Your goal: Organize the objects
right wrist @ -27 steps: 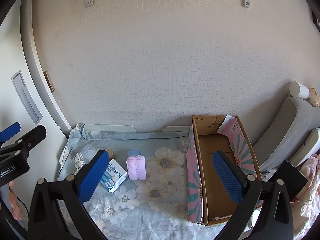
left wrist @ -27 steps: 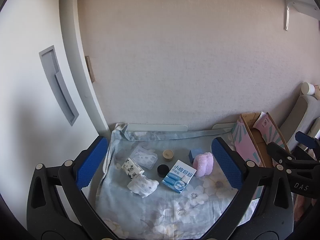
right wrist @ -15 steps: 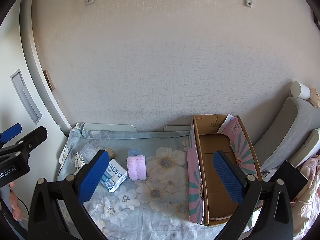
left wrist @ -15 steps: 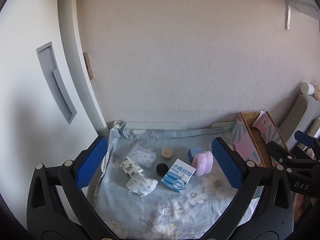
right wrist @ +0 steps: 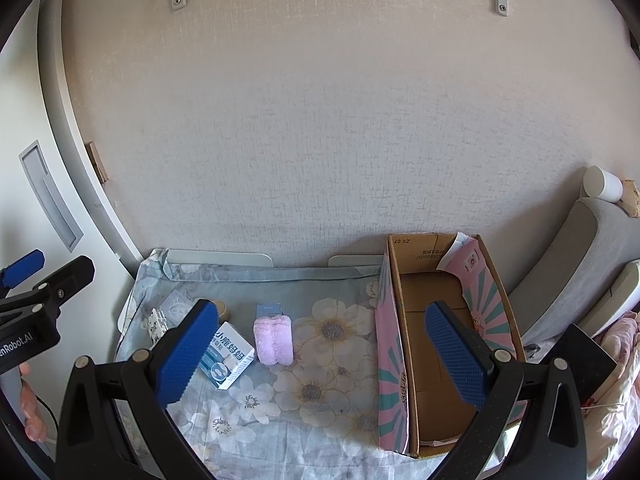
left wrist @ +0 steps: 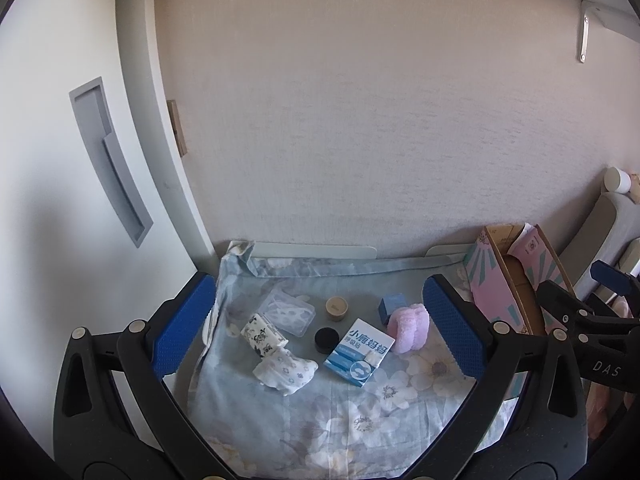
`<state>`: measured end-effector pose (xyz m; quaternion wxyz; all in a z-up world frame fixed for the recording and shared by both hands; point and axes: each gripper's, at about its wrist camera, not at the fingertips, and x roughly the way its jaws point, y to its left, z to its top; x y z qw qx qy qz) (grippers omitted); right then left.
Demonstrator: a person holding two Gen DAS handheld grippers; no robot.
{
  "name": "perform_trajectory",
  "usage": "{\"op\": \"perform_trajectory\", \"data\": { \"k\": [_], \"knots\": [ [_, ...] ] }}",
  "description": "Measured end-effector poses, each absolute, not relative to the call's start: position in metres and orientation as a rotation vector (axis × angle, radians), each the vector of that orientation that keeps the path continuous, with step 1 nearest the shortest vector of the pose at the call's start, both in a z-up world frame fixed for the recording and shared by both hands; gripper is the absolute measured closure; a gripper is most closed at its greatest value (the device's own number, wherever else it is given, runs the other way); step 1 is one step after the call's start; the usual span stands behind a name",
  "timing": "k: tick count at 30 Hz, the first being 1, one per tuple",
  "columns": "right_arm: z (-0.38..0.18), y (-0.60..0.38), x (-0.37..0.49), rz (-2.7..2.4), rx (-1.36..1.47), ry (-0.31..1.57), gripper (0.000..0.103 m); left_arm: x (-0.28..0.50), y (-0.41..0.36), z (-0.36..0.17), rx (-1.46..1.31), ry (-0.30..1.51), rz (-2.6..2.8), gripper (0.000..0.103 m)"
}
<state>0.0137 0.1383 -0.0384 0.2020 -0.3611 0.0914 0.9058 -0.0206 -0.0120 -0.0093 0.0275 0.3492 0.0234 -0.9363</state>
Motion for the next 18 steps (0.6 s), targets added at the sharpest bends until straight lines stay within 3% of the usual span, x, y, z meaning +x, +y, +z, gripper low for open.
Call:
{"op": "perform_trajectory", "data": {
  "k": [18],
  "knots": [
    [-0.0370,0.1367,0.0105,2.513,-1.009,0.264,0.000,-0.0239,-0.0160,-0.0091,1.084,0.088,-2.890,0.000]
  ]
}}
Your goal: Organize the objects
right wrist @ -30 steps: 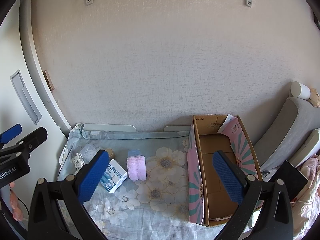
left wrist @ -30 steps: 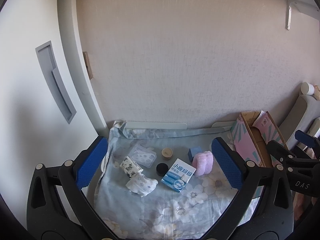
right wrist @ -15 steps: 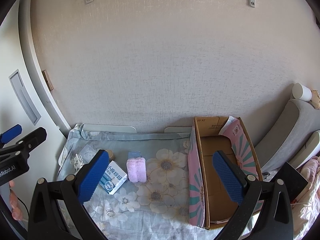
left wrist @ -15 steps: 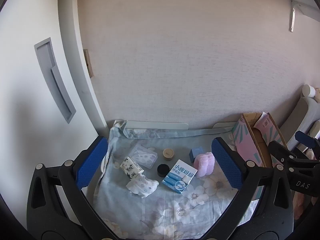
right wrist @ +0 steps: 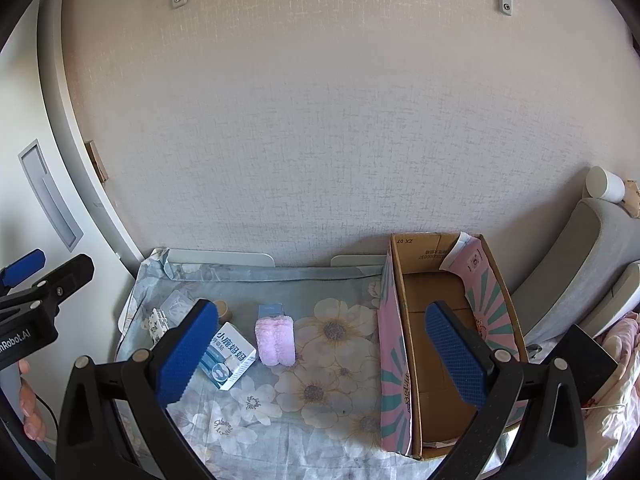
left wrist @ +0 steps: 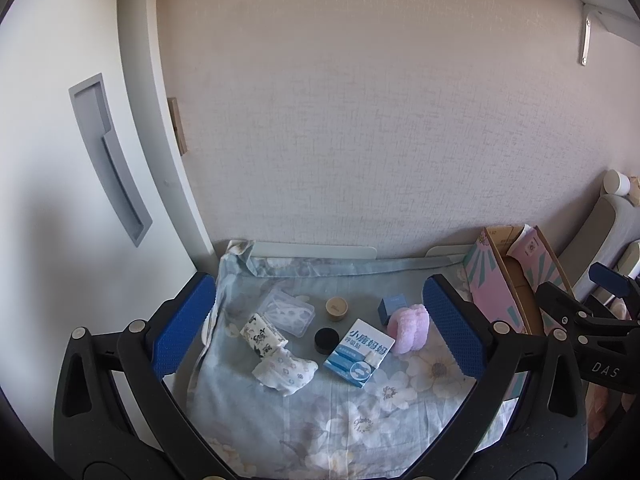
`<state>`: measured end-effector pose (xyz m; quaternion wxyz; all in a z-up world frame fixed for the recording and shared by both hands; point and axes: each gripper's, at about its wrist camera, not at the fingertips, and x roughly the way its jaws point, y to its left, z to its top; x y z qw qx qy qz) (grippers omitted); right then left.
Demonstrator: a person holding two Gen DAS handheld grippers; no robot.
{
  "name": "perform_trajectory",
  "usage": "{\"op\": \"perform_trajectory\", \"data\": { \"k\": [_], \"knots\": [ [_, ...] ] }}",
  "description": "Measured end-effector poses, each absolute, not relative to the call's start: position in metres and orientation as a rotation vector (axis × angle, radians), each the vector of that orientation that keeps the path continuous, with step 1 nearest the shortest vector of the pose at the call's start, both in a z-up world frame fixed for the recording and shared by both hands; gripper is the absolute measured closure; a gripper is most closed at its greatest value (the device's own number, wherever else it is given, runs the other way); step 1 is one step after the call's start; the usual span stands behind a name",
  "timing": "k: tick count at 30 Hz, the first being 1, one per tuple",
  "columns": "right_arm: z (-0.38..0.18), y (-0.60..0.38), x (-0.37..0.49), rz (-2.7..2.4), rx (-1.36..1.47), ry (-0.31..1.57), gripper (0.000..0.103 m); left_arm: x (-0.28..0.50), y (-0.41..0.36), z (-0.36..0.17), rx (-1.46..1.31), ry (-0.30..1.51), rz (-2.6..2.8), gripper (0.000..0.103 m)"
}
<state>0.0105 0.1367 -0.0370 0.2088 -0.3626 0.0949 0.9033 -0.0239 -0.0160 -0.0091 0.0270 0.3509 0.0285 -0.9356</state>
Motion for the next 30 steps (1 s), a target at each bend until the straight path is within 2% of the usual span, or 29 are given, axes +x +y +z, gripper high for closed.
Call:
{"op": "perform_trajectory", "data": {
  "k": [20,30],
  "knots": [
    [-0.031,0.133,0.011,2.542,-1.017,0.256,0.000,-0.015,-0.032,-0.009,1.102,0.116,-2.887,0.000],
    [-0.056,0.130,-0.022,2.581,-1.152,0.311,0.000,-0.012,-0.076,-0.044,1.213,0.204,-2.801,0.000]
  ]
}}
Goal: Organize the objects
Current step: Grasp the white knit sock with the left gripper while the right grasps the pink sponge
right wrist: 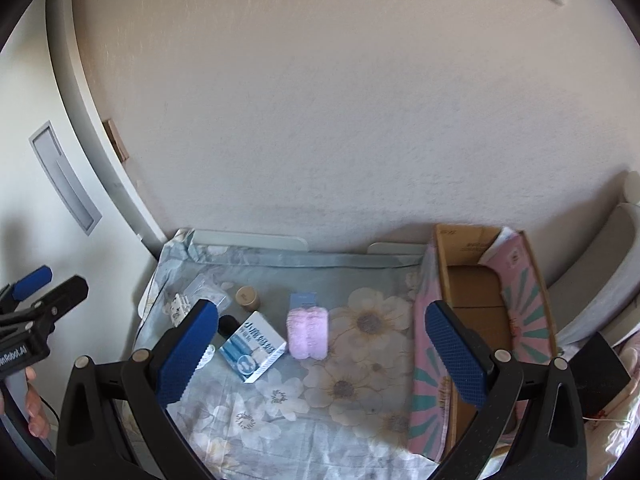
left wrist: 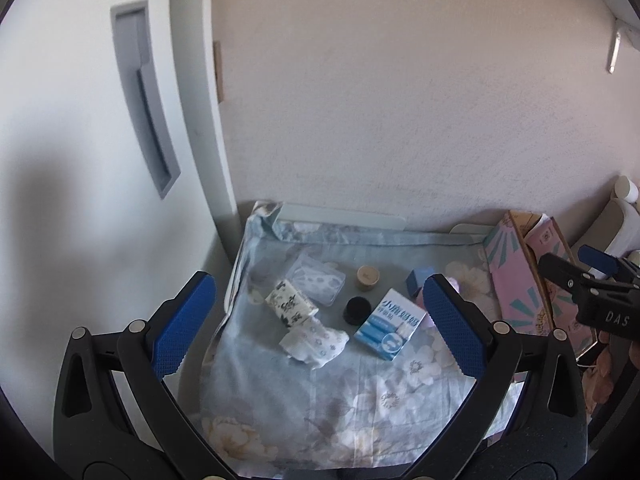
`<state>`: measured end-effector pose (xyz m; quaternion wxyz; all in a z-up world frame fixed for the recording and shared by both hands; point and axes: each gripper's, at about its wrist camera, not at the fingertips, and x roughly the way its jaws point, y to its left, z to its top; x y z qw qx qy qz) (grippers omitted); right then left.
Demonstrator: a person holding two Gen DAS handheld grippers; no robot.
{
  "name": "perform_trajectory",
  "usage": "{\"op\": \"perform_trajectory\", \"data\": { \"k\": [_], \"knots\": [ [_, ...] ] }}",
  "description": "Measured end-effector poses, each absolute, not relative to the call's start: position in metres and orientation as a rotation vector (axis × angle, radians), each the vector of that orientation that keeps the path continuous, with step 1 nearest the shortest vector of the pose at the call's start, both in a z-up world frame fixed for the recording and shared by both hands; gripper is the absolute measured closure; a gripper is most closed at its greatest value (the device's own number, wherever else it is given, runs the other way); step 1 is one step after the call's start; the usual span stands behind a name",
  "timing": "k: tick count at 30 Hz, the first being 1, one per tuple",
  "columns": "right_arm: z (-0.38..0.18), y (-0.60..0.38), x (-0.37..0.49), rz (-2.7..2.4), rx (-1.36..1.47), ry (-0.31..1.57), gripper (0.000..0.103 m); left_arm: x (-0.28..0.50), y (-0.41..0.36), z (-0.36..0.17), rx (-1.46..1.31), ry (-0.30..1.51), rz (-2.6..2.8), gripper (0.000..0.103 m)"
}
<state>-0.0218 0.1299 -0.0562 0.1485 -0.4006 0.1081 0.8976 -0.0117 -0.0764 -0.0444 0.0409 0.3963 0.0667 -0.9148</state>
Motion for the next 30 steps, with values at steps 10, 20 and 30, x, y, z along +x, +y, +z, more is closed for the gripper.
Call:
{"op": "perform_trajectory", "data": {
  "k": [10,20,30],
  "knots": [
    [-0.108,0.127,-0.062,2.552,-1.251,0.339,0.000,-0.014,-0.093,-0.121,1.352,0.294,-2.726,0.000],
    [-0.175,0.134,-0.083,2.505,-1.325,0.354,0.003,-0.025,-0.086,-0.200,1.446,0.376,-2.679,0.000],
    [-0.218,0.145,-0.103,2.491,-1.359,0.392,0.014,-0.043,-0.087,-0.239,1.460,0.378,-2.647,0.003]
  ]
}}
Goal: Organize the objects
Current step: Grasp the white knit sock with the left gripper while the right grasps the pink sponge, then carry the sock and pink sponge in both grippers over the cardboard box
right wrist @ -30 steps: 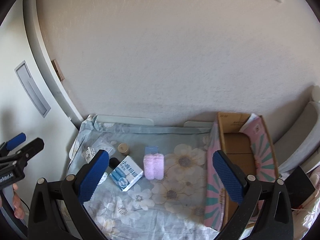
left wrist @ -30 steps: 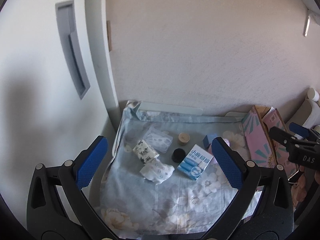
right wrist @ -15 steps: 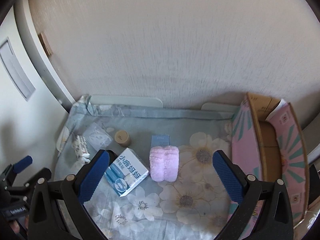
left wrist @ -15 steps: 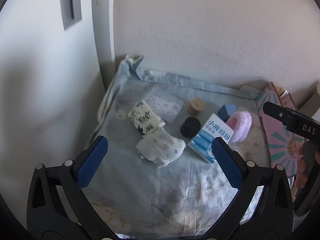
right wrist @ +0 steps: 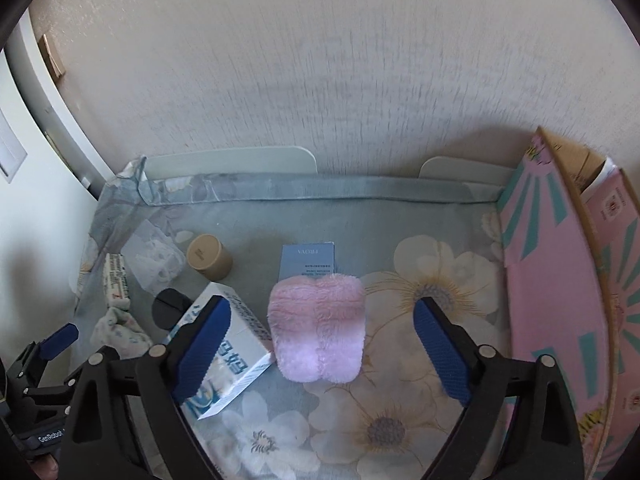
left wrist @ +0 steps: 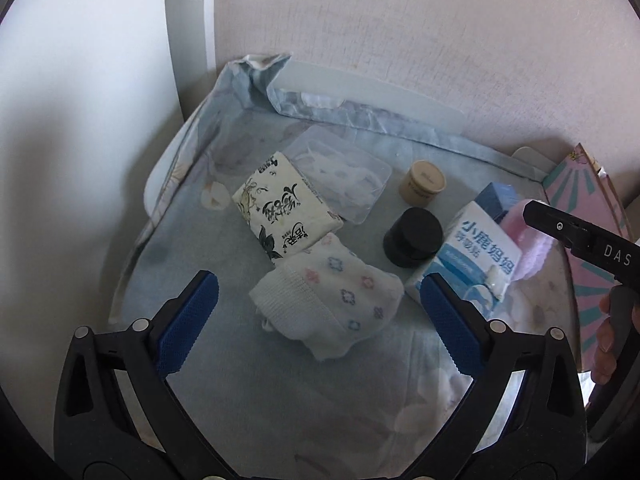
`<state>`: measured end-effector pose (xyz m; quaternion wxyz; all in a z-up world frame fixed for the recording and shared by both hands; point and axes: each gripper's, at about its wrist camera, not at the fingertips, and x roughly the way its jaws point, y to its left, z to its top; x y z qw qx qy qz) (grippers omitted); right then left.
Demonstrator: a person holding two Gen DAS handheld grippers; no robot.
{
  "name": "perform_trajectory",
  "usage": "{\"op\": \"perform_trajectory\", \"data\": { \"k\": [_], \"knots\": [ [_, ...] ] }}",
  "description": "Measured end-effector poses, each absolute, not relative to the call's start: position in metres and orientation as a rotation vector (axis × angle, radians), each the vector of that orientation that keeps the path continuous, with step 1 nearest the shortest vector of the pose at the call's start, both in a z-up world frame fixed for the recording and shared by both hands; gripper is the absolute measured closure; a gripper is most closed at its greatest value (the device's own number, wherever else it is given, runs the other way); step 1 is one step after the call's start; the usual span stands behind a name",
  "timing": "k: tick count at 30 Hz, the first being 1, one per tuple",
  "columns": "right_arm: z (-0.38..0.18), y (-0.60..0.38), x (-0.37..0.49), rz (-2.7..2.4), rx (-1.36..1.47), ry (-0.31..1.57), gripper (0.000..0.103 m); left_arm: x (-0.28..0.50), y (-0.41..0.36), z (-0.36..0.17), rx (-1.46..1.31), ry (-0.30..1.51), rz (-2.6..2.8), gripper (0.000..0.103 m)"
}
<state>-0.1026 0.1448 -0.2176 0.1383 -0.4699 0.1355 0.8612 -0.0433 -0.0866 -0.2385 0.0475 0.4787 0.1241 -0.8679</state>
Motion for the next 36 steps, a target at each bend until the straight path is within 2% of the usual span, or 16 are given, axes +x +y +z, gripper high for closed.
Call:
{"op": "perform_trajectory", "data": {
  "k": [7,13,19,27,36],
  "knots": [
    [-0.232,0.145,-0.108,2.502,-1.370,0.426,0.029,-0.047,-0.085,-0.252,1.479,0.393,-2.636,0.009],
    [-0.239,0.145,-0.109,2.512,-1.393,0.476,0.045,-0.050,-0.085,-0.260,1.499,0.457,-2.645,0.025],
    [-0.238,0.146,-0.109,2.519,-1.406,0.488,0.057,-0.048,-0.084,-0.261,1.476,0.469,-2.656,0.029],
    [-0.234,0.148,-0.106,2.532,-1.403,0.486,0.059,-0.042,-0.087,-0.256,1.464,0.492,-2.648,0.031],
    [-0.209,0.150,-0.098,2.539,-1.386,0.477,0.059,-0.036,-0.082,-0.222,1.432,0.476,-2.684,0.031]
  ]
}}
